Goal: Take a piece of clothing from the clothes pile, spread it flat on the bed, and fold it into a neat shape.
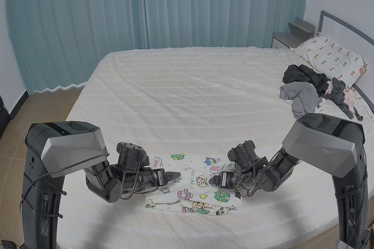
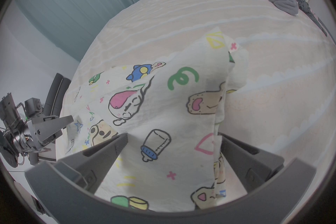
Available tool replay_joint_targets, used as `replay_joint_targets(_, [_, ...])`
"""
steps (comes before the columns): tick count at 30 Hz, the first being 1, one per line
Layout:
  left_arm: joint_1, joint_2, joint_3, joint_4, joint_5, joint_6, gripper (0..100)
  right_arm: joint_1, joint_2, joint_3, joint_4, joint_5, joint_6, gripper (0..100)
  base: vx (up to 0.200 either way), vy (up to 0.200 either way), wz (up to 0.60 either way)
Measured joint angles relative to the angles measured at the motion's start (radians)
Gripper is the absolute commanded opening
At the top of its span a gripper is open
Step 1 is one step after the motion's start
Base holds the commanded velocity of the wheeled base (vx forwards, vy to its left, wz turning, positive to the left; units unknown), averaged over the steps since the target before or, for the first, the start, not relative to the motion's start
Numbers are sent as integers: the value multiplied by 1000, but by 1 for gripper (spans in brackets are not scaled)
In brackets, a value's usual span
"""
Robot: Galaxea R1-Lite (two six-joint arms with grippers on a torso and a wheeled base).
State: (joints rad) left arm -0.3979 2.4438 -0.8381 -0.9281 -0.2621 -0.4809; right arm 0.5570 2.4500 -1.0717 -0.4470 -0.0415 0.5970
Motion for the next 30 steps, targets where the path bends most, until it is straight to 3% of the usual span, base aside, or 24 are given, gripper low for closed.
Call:
replay_joint_targets(3, [-3, 2, -3, 1, 0, 0, 100, 5, 13, -32, 29, 0, 8, 100, 0, 0, 0])
replay_joint_targets(4, [-5, 3, -4, 1, 0, 0, 0, 6, 16, -43, 34, 0, 17, 100, 0, 0, 0])
replay_joint_targets(5, [-8, 3, -4, 1, 0, 0, 0, 7, 20, -52, 36, 0, 23, 0, 0, 0, 0])
replay_joint_targets(22, [-21, -24, 43, 1, 9, -9, 0, 49, 3, -69, 24, 0, 133, 0, 0, 0, 0])
replay_joint_targets(30, [-36, -98, 91, 10, 21, -84, 0, 50, -71, -27, 24, 0, 148, 0, 0, -25, 0])
